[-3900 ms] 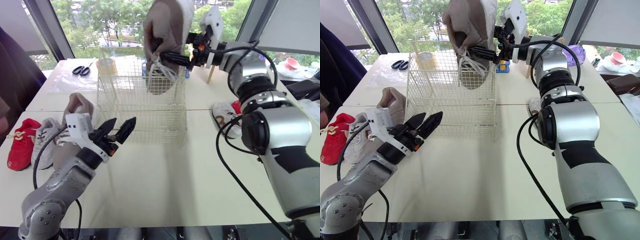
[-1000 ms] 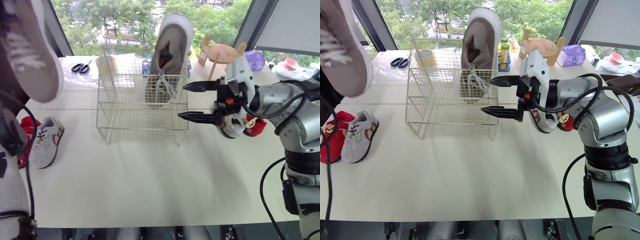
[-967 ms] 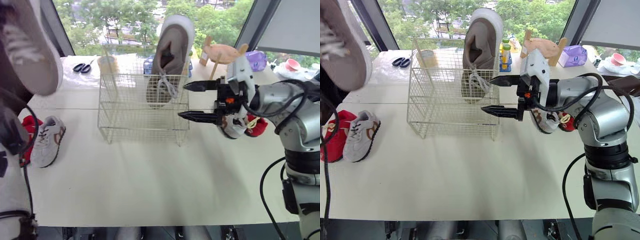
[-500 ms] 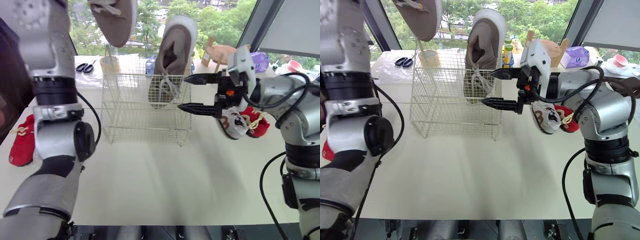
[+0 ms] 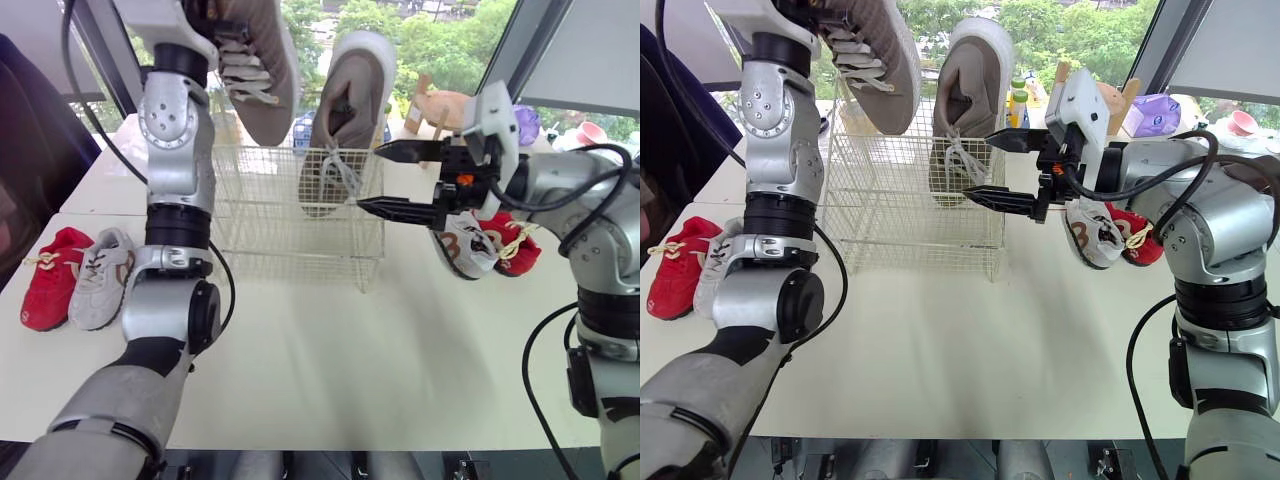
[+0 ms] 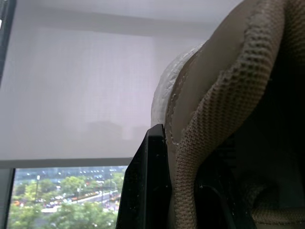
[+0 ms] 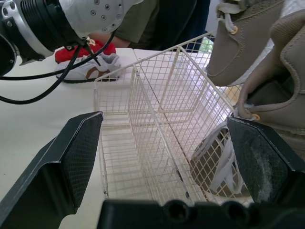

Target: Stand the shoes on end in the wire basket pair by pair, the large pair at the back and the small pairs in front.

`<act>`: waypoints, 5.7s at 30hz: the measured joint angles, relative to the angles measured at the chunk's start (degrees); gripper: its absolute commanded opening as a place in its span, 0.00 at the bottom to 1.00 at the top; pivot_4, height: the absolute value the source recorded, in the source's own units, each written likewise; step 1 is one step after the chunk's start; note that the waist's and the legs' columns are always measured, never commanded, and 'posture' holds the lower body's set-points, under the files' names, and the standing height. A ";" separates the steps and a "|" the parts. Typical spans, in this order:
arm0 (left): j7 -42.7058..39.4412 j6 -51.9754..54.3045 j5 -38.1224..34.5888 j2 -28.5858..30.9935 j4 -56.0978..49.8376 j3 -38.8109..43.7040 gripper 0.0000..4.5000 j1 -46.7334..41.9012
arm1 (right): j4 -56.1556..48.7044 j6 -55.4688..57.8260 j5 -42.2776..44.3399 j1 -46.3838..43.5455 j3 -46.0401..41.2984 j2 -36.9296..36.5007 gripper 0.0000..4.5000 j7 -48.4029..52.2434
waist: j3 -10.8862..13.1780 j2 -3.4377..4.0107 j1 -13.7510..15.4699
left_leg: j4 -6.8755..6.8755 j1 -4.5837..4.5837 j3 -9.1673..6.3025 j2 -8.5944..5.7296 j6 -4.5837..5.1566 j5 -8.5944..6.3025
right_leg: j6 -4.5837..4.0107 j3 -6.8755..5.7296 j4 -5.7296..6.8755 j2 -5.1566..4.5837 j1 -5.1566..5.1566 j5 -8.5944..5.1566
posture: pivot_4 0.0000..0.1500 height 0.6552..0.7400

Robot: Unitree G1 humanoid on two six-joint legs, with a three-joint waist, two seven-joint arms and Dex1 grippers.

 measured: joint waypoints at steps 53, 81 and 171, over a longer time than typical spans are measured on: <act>-5.22 67.90 -57.21 10.30 -75.49 -2.07 0.99 66.47 | 23.29 -30.53 -18.74 30.99 -13.27 13.47 1.00 -25.54 | -0.30 0.53 -0.10 | -0.13 0.98 -0.02 0.14 0.03 -0.04 | -0.37 0.23 -0.17 0.25 0.95 -0.18 | 1.00 1.00; -11.08 65.07 -58.24 15.98 -70.37 0.11 1.00 65.34 | 31.54 -38.21 -20.13 31.33 -11.92 18.37 0.36 -27.18 | -0.31 0.69 -0.76 | -0.14 0.99 -0.03 0.20 0.04 -0.05 | -0.38 0.24 -0.17 0.27 0.93 -0.18 | 1.00 1.00; -8.36 52.35 -66.57 -2.65 -41.25 6.76 0.07 19.55 | 3.16 -17.05 38.56 2.21 -11.94 48.88 0.34 -47.31 | -0.19 0.70 -1.50 | -0.37 0.72 -0.12 0.19 0.02 -0.02 | -0.22 0.12 -0.32 0.31 0.64 -0.02 | 1.00 1.00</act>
